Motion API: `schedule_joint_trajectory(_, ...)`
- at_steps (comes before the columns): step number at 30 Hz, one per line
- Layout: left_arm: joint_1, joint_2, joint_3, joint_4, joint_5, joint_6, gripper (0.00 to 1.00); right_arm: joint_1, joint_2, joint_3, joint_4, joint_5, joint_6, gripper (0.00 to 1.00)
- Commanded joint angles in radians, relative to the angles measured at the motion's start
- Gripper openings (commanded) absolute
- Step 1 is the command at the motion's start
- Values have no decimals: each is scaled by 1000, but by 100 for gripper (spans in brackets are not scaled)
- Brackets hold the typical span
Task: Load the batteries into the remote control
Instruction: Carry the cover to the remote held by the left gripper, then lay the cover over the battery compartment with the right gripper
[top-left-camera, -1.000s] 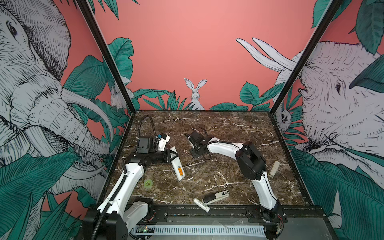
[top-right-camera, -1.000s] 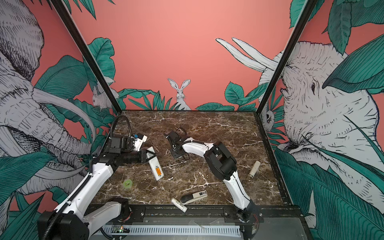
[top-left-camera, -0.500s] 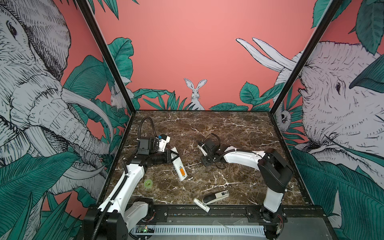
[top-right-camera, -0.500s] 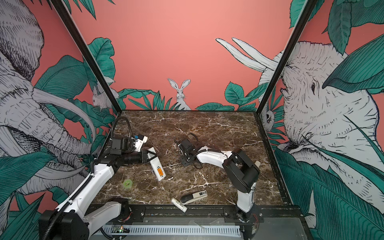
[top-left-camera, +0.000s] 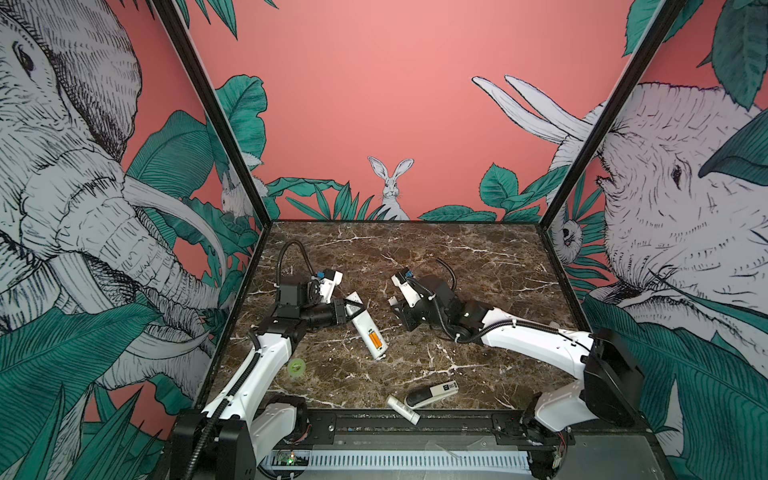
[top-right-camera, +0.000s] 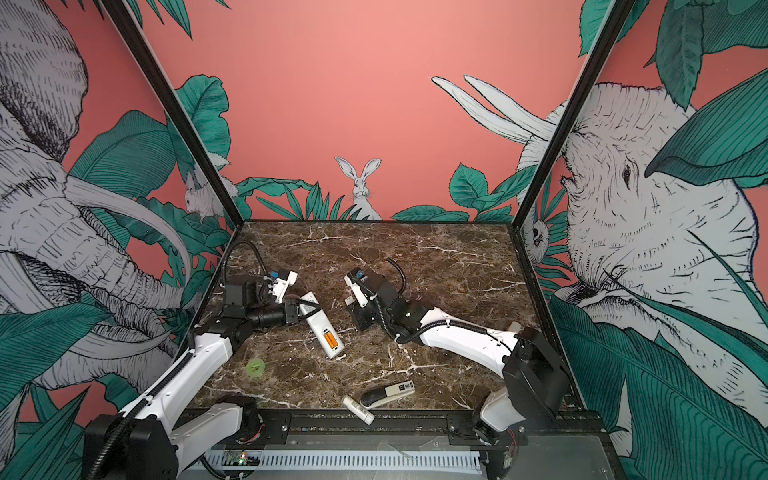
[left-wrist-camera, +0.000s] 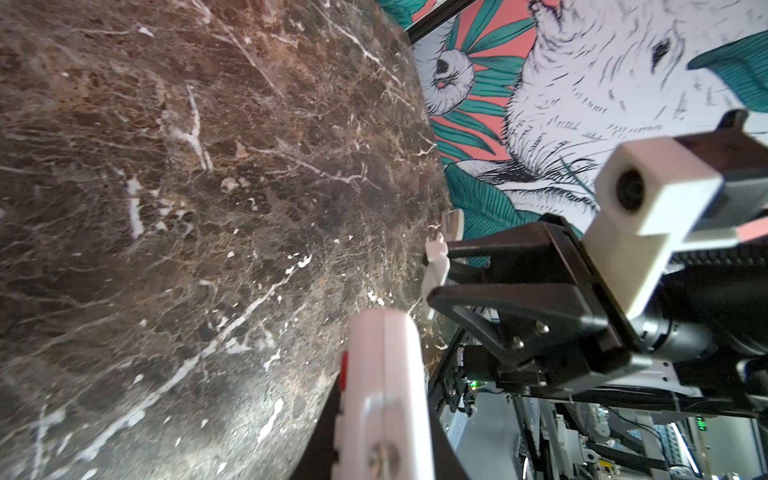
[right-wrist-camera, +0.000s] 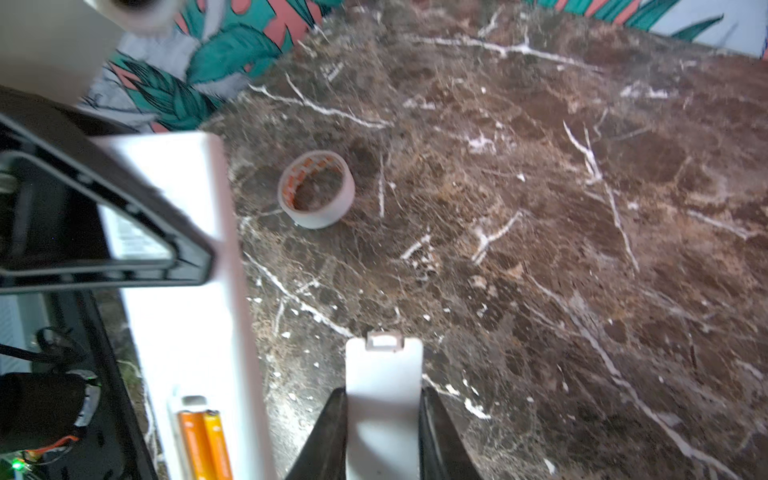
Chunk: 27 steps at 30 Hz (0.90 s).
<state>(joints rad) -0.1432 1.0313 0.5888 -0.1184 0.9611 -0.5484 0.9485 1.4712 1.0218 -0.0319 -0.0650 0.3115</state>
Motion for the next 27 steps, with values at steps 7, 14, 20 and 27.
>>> schedule_joint_trajectory(7, 2, 5, -66, 468, 137, -276, 0, 56, -113, -98, 190, 37, 40, 26)
schedule_joint_trajectory(14, 1, 12, -67, 533, 138, -320, 0, 122, -147, -139, 257, 105, 26, 27)
schedule_joint_trajectory(20, 5, 18, -62, 539, 138, -325, 0, 157, -139, -132, 250, 158, 6, 26)
schedule_joint_trajectory(27, 11, 18, -54, 543, 140, -335, 0, 184, -129, -138, 251, 186, -20, 26)
